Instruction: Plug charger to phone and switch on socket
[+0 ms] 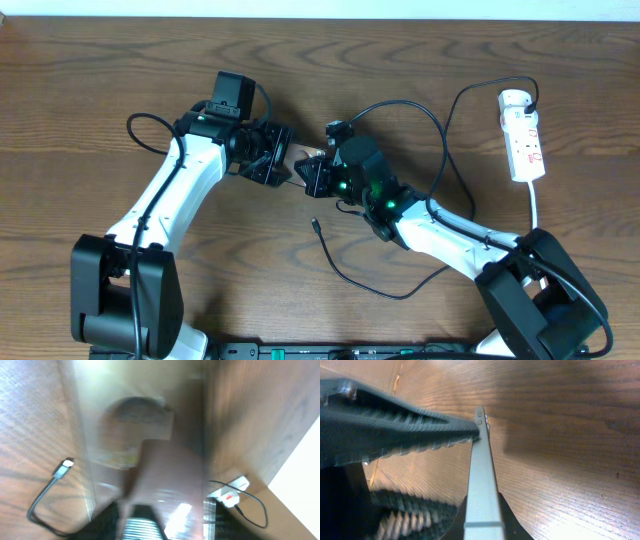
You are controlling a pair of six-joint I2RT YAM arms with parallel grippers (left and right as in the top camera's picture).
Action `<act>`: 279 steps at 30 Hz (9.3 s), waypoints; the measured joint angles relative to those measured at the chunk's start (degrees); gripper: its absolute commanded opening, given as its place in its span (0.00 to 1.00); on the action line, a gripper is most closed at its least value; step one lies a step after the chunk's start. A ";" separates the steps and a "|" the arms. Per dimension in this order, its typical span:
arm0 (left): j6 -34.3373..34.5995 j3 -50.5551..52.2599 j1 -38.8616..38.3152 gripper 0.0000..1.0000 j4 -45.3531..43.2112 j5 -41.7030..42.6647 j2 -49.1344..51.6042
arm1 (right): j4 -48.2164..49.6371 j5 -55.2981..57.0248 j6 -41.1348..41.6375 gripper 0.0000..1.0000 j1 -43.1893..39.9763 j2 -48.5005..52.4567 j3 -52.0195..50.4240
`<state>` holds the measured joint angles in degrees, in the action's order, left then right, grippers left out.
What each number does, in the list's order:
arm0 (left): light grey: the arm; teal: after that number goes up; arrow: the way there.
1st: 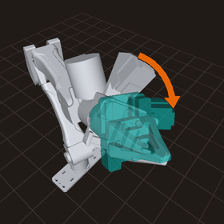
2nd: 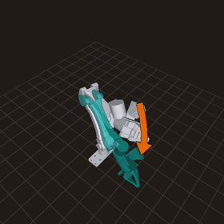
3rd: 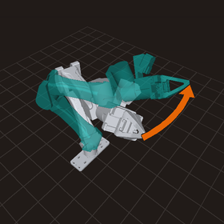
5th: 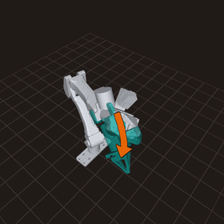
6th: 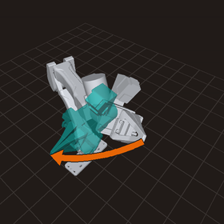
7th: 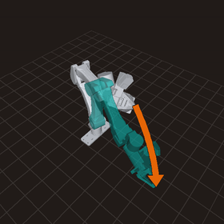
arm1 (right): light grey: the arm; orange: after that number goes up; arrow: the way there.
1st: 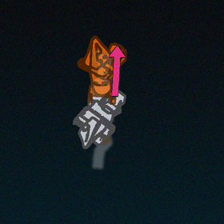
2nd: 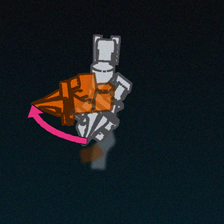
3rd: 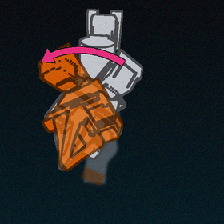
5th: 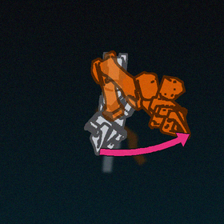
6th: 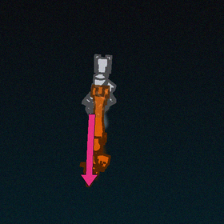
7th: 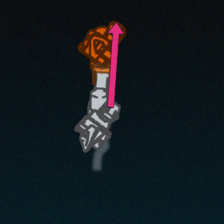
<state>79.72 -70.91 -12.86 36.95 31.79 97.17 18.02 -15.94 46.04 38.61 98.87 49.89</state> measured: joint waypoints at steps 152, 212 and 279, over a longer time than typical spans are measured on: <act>-9.01 -0.52 1.90 0.07 -45.59 15.54 -0.42 | 26.73 -3.63 58.64 0.10 -10.43 -5.29 0.00; -13.73 -0.52 14.10 0.07 -42.34 37.99 -0.42 | -29.83 -3.63 -15.08 0.99 -18.99 -5.92 6.95; -15.06 -0.52 24.04 0.07 -42.99 43.19 -0.42 | -58.34 6.97 -15.06 0.07 7.32 15.67 24.41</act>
<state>64.66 -71.44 11.18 -6.04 74.98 96.75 -40.32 -8.97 30.98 45.93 114.54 74.30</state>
